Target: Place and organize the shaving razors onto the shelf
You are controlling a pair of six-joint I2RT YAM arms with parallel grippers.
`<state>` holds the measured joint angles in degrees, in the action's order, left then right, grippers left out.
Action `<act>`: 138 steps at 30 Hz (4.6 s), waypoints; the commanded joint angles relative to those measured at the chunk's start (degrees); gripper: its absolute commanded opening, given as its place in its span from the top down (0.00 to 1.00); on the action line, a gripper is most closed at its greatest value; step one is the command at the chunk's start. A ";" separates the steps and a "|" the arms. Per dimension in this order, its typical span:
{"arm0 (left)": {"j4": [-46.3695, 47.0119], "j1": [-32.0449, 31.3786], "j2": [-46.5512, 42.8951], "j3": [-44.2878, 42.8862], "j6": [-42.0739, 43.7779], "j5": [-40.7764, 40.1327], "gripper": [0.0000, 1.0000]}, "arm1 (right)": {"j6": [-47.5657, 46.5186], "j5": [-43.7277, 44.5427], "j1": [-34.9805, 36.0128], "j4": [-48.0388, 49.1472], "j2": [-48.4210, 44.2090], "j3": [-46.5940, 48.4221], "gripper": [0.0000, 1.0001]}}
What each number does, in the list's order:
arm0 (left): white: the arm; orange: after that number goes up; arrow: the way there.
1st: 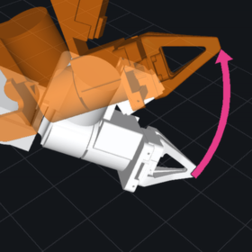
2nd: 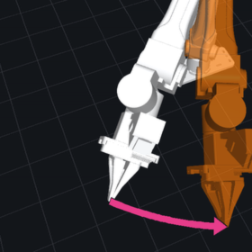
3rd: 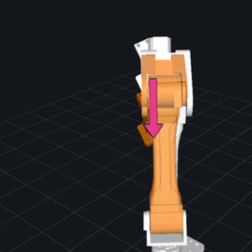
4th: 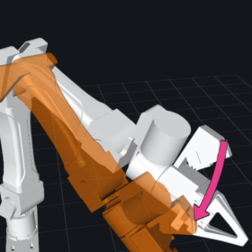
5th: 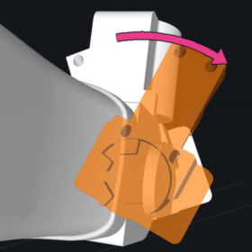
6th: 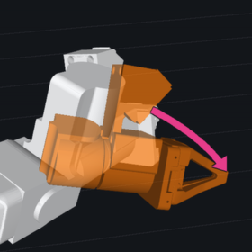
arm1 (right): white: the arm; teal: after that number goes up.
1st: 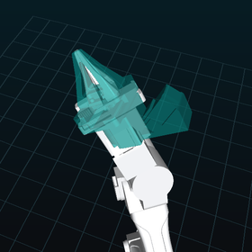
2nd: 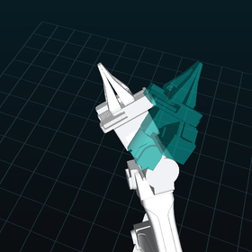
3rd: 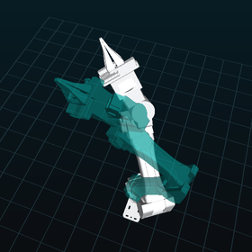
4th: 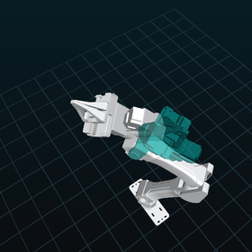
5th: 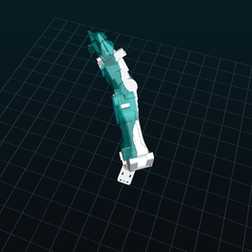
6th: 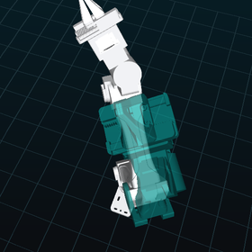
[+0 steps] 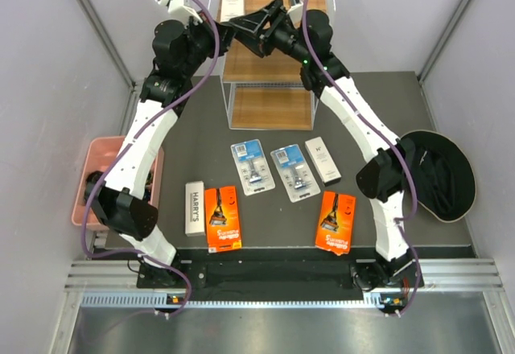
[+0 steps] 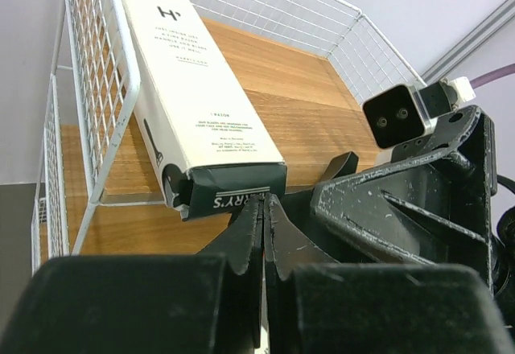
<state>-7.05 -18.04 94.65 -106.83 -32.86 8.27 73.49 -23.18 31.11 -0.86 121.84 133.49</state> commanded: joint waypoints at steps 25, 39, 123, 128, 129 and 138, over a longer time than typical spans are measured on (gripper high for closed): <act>1.00 0.20 -20.03 14.27 4.56 2.89 0.16 | -19.08 1.38 0.35 -18.55 -26.65 -21.16 0.20; -13.85 0.20 -25.04 21.74 9.57 8.07 0.01 | -29.72 8.06 1.76 -27.25 -37.90 -39.69 0.17; -26.79 0.20 -15.29 47.85 -3.53 16.16 0.01 | -48.01 26.52 -9.58 -29.02 -22.78 -73.11 0.67; -26.00 0.20 -15.64 47.85 -3.61 17.39 0.01 | -49.06 27.92 -9.58 -31.12 -25.77 -71.18 0.70; -25.82 0.20 -15.64 47.76 -3.53 17.74 0.01 | -49.23 28.01 -9.58 -31.91 -26.04 -69.78 0.70; -24.59 0.20 -17.31 47.41 -3.70 18.36 0.01 | -50.55 27.14 -9.58 -36.13 -33.23 -65.64 0.71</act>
<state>-34.57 -18.04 79.61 -59.33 -36.12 25.34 24.40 3.66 21.82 -35.57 95.48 63.96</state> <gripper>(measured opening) 0.990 0.575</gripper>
